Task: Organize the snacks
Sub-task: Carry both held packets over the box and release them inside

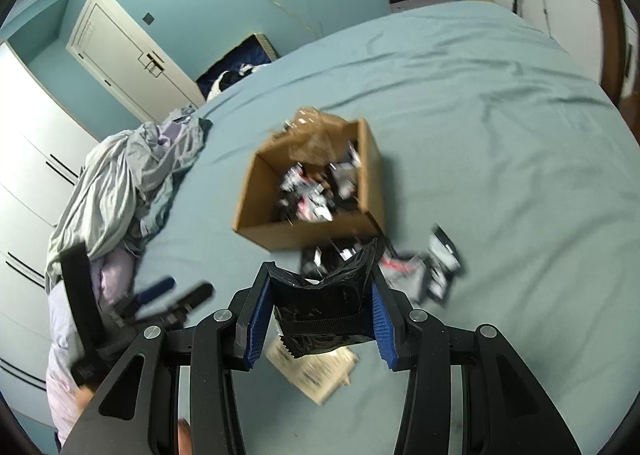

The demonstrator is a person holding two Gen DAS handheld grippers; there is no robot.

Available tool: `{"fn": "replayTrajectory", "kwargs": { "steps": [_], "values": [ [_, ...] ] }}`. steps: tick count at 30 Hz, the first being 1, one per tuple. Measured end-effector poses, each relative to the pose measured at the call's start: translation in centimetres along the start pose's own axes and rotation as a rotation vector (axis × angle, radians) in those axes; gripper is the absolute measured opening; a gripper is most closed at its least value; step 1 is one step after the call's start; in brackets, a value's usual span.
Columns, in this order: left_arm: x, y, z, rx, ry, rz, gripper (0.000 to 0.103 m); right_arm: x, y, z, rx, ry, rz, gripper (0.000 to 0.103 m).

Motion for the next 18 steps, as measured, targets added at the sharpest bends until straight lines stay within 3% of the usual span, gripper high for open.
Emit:
{"fn": "replayTrajectory", "kwargs": {
  "steps": [9, 14, 17, 18],
  "values": [
    [2.8, -0.1, -2.2, 0.083, 0.016, 0.145, 0.09, 3.0, -7.9, -6.6, 0.01, -0.02, -0.033, 0.043],
    [3.2, -0.4, -2.3, 0.074, -0.003, 0.134, 0.09, 3.4, -10.1, -9.3, -0.004, 0.019, -0.055, 0.048],
    [3.2, -0.5, -2.1, 0.066, 0.014, 0.148, 0.09, 3.2, -11.0, -9.4, -0.052, 0.017, -0.119, 0.071],
    [3.2, -0.6, -1.9, 0.059, 0.017, 0.15, 0.09, 2.9, -11.0, -8.9, -0.079, 0.022, -0.128, 0.075]
  ]
}}
Point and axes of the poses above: each gripper's, at about its wrist camera, not at the fingertips, and z roughly against the way its jaws point, x to its left, y to its underside, the point moved 7 cm from there along -z, roughly the way its jaws point, and after that the axes turned 1 degree about y, right-handed, at the moved point
